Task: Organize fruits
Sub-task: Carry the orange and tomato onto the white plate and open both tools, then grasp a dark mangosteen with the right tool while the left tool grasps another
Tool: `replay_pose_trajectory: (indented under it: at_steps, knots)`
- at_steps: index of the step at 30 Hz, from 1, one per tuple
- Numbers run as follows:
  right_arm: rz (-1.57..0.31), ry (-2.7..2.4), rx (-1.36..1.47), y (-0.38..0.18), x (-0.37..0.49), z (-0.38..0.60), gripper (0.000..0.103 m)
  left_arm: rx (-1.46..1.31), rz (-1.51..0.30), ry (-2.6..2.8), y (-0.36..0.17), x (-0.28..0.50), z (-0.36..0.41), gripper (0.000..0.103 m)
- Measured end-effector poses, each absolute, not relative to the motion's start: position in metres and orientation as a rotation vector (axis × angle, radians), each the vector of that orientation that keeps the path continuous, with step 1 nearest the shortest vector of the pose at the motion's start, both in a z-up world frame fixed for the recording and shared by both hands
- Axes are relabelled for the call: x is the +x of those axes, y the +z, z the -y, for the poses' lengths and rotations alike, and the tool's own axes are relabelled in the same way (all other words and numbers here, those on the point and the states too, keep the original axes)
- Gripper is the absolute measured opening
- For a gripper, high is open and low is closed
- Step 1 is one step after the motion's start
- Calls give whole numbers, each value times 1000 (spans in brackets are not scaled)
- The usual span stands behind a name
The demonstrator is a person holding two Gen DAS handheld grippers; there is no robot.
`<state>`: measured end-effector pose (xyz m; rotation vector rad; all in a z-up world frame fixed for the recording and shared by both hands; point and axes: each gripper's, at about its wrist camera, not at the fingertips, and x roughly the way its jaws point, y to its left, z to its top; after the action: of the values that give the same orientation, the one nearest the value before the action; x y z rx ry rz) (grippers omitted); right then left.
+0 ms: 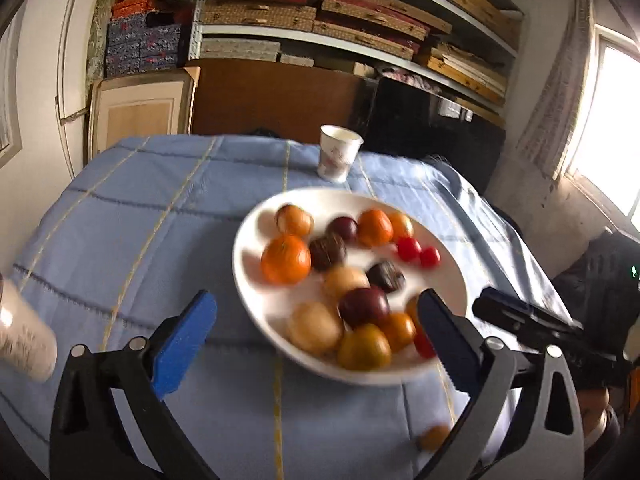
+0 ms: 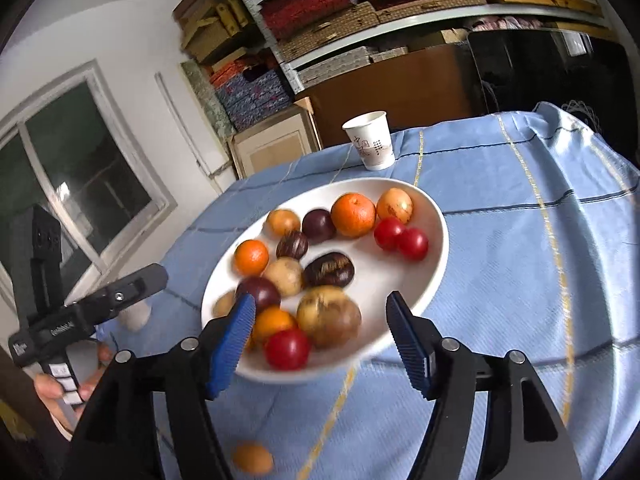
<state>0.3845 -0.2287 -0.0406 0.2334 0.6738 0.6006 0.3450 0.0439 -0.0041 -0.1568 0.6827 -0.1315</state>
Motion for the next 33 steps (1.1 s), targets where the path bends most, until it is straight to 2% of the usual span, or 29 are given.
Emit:
replay_pose_trajectory:
  at_steps: [6,9,14,23,28,33]
  knots:
    - [-621,701,72,-41,326,243,71,-130,-731,-173,-27,284,-44,99]
    - [-577,788,-125,-40,292,236,75,-88,-727,-167,-29,255,-38,99]
    - [-529,888,-417,-47,244,223,75,-48,-677,-156,-21,229,-35,99]
    - [-678,901,-476,-69,244,205,73,-80,-749,-171,-27,230,-32,99]
    - [-760,892,-424,-76,256,198,57,-41,-774,-171,-32,232,-25,99]
    - [-783,897,-437,-81,255,191,56,-71,-781,-196,-31,231,-27,99]
